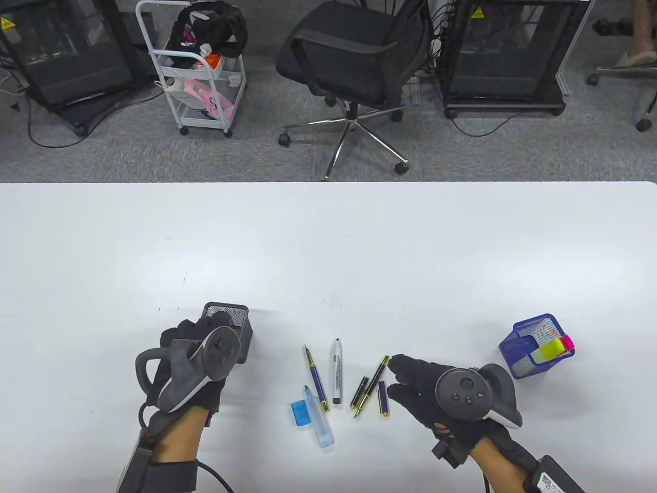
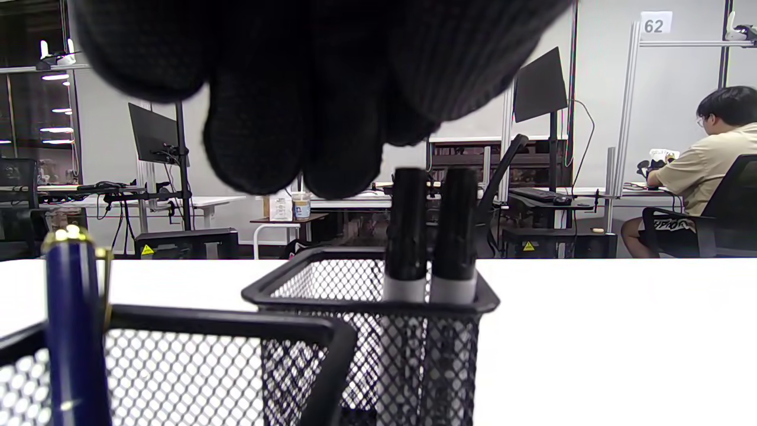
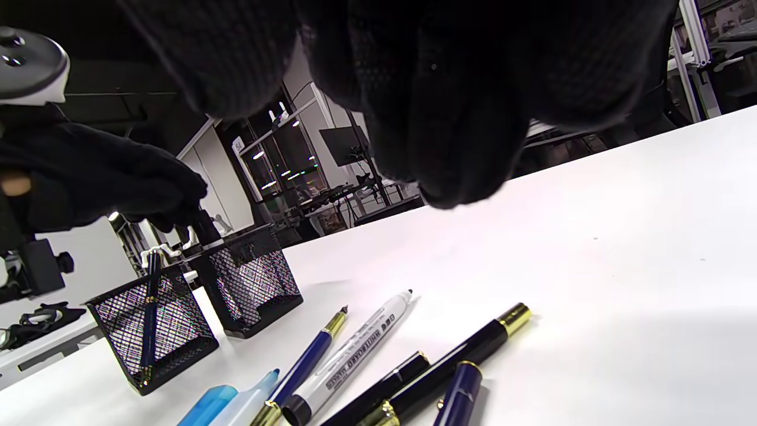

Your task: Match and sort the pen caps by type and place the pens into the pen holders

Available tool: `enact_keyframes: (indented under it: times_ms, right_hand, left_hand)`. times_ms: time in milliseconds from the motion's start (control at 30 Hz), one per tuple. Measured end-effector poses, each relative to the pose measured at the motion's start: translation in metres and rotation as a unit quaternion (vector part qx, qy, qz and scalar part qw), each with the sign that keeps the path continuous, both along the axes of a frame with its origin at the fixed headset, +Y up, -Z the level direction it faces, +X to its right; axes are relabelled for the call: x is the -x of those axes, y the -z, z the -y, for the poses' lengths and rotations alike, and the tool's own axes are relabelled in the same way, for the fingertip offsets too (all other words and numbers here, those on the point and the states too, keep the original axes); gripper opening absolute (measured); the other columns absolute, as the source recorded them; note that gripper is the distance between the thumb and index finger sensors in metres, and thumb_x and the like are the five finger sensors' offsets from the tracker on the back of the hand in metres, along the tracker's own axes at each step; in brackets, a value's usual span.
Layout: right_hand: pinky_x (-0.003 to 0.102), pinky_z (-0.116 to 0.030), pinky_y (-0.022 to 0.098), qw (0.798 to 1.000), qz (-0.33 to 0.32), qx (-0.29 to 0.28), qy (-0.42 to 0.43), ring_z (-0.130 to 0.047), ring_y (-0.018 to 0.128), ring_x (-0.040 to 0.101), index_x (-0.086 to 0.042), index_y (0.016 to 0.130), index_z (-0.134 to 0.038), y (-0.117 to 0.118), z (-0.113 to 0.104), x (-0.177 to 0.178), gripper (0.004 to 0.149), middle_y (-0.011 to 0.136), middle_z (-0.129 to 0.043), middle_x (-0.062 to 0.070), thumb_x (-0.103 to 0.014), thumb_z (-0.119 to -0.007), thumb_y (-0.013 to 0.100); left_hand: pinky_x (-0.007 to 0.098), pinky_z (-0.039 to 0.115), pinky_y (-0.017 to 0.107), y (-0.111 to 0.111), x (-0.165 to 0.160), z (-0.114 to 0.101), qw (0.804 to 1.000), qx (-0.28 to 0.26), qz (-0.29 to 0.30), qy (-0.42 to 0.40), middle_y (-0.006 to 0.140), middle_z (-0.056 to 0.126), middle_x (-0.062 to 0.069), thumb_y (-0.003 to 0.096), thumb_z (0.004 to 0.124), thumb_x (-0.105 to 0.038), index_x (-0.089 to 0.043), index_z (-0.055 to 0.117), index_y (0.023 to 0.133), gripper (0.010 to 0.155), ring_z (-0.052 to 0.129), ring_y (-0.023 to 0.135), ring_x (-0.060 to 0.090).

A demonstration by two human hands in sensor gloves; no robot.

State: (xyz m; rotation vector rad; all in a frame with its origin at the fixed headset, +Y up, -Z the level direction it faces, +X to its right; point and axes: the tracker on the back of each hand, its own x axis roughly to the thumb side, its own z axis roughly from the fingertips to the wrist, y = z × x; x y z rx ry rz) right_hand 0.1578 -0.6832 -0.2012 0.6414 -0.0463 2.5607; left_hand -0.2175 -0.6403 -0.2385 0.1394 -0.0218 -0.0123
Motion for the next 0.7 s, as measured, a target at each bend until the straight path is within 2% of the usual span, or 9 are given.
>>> enact_keyframes:
  times_ms: [267,433,567,700]
  right_hand:
    - [0.044,-0.091,0.040,1.000,0.006,0.001,-0.005,-0.108,0.052,0.032,-0.010,0.088,-0.076,0.001,0.000,-0.001,0.059,0.074,-0.098,0.019,-0.045,-0.084,0.041]
    - [0.044,-0.091,0.040,1.000,0.010,0.003,-0.009,-0.108,0.052,0.032,-0.010,0.088,-0.076,0.002,0.000,-0.001,0.059,0.074,-0.098,0.019,-0.045,-0.084,0.041]
    - [0.044,-0.091,0.040,1.000,0.012,0.004,-0.010,-0.108,0.052,0.032,-0.010,0.088,-0.076,0.002,0.000,-0.002,0.060,0.074,-0.098,0.019,-0.046,-0.083,0.041]
    - [0.045,-0.091,0.040,1.000,0.012,0.005,-0.010,-0.108,0.052,0.032,-0.010,0.088,-0.076,0.002,0.000,-0.002,0.062,0.074,-0.098,0.019,-0.049,-0.083,0.041]
  left_hand:
    - [0.064,0.079,0.053,-0.013,-0.010,-0.037,0.998,-0.061,0.019,-0.019,0.084,0.102,0.016,0.0480,0.082,-0.034,-0.017,0.088,0.090,0.045,0.106,0.067,0.037]
    - [0.062,0.082,0.049,-0.027,-0.035,-0.055,0.994,-0.085,0.062,-0.037,0.079,0.103,0.015,0.0461,0.087,-0.038,-0.016,0.087,0.090,0.049,0.108,0.059,0.035]
    - [0.061,0.083,0.047,-0.032,-0.061,-0.056,0.991,-0.029,0.112,-0.062,0.078,0.103,0.014,0.0443,0.090,-0.043,-0.016,0.085,0.092,0.055,0.108,0.056,0.033]
    - [0.060,0.084,0.047,-0.027,-0.090,-0.040,0.987,0.051,0.137,-0.061,0.081,0.102,0.015,0.0434,0.091,-0.045,-0.015,0.082,0.095,0.060,0.108,0.057,0.032]
